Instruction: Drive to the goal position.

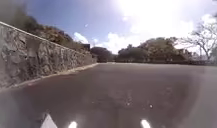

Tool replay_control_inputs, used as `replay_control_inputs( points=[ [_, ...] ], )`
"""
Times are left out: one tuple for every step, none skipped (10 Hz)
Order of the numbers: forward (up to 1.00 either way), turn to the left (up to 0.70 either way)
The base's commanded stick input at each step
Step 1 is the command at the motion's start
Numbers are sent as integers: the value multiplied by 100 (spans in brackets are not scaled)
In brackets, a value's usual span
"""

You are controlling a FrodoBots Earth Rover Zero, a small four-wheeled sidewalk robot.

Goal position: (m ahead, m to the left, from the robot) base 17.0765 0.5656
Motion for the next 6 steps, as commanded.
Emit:
replay_control_inputs(
  points=[
    [50,0],
    [50,0],
    [50,25],
    [50,25],
    [50,25],
    [50,0]
  ],
)
